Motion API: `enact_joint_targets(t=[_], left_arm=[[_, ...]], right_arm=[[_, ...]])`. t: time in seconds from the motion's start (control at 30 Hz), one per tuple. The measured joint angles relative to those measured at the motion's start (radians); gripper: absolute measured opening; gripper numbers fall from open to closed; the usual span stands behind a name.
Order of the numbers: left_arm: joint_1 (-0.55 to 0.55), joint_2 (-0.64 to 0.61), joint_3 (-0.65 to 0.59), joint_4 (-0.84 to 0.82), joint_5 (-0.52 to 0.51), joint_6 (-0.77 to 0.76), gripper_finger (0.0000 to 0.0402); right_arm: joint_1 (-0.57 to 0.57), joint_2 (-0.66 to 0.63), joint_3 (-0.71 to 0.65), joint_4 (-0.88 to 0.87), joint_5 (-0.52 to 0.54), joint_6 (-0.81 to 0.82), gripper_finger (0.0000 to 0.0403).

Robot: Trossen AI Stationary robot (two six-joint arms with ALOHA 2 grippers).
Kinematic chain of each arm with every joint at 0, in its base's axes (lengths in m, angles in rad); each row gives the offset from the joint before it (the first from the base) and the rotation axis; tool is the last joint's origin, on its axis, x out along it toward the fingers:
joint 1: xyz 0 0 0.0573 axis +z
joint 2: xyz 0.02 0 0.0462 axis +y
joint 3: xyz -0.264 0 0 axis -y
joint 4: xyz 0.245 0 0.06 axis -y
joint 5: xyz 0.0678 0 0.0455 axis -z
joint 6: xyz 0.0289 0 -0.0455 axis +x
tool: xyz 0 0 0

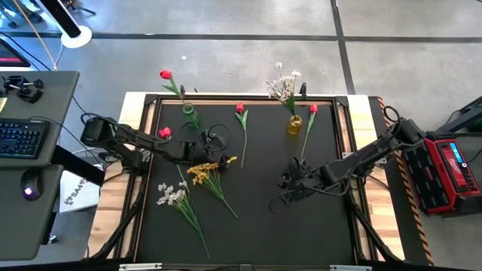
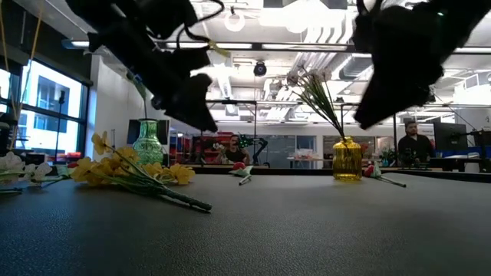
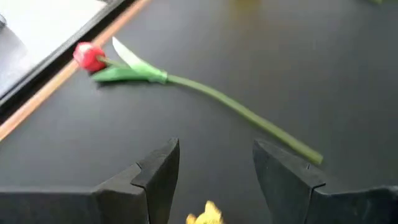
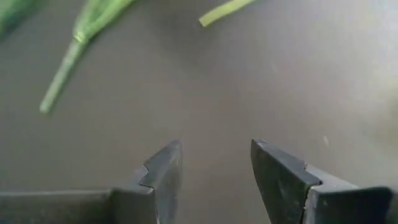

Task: Sort flowers into vase by color
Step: Put the yellow flowers into the yellow flower vase

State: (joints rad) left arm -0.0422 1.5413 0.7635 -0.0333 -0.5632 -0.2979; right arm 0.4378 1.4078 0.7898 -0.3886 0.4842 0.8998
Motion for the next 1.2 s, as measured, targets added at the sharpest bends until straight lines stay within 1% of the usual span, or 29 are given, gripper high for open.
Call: enact_joint_targets(t=[0.13, 0.27, 0.37, 0.43, 0.57, 0.6, 0.67, 0.77, 0.83, 0.9, 0.97, 1.03, 1.07, 1.1, 1.13, 1.2], left_arm=[[0.009, -0.039, 0.013, -0.139, 0.007, 0.019, 0.0193], [0.009, -0.13, 0.015, -0.27, -0.005, 0.02, 0.0193], [-0.006, -0.199, 0.015, -0.35, -0.008, 0.004, 0.0193], [-0.025, -0.238, 0.012, -0.389, -0.007, -0.008, 0.0193], [-0.081, -0.299, -0.032, -0.393, -0.006, -0.036, 0.0193], [-0.097, -0.311, -0.046, -0.388, -0.006, -0.047, 0.0193], [-0.125, -0.331, -0.073, -0.379, -0.007, -0.081, 0.0193], [-0.162, -0.342, -0.109, -0.345, -0.035, -0.142, 0.0193], [-0.184, -0.344, -0.135, -0.283, -0.061, -0.16, 0.0193], [-0.199, -0.343, -0.148, -0.247, -0.067, -0.143, 0.0193], [-0.21, -0.343, -0.148, -0.225, -0.069, -0.124, 0.0193], [-0.219, -0.344, -0.148, -0.201, -0.07, -0.111, 0.0193], [-0.225, -0.348, -0.148, -0.196, -0.07, -0.111, 0.0193], [-0.233, -0.352, -0.148, -0.194, -0.071, -0.113, 0.0193], [-0.242, -0.353, -0.148, -0.19, -0.072, -0.122, 0.0193], [-0.266, -0.352, -0.148, -0.203, -0.071, -0.153, 0.0193]], right_arm=[[0.0, 0.005, 0.0, 0.132, 0.008, -0.111, 0.0177], [0.002, 0.014, 0.0, 0.252, -0.002, -0.231, 0.0177], [0.029, 0.014, 0.0, 0.258, -0.085, -0.299, 0.0177], [0.065, 0.014, 0.0, 0.229, -0.109, -0.287, 0.0177], [0.112, 0.015, 0.0, 0.165, -0.107, -0.137, 0.0177], [0.118, 0.018, 0.0, 0.167, -0.097, -0.098, 0.0177], [0.131, 0.032, 0.0, 0.211, -0.094, -0.079, 0.0177], [0.135, 0.086, 0.0, 0.384, -0.102, -0.166, 0.0177], [0.13, 0.138, 0.0, 0.552, -0.103, -0.281, 0.0177], [0.119, 0.197, 0.0, 0.748, -0.128, -0.411, 0.0177], [0.107, 0.256, 0.0, 0.939, -0.173, -0.504, 0.0177], [0.087, 0.301, 0.0, 1.076, -0.205, -0.575, 0.0177], [0.075, 0.317, 0.005, 1.112, -0.206, -0.594, 0.0177], [0.06, 0.332, 0.022, 1.111, -0.198, -0.604, 0.0177], [0.045, 0.347, 0.047, 1.087, -0.18, -0.606, 0.0177], [0.02, 0.381, 0.114, 0.962, -0.14, -0.61, 0.0177]])
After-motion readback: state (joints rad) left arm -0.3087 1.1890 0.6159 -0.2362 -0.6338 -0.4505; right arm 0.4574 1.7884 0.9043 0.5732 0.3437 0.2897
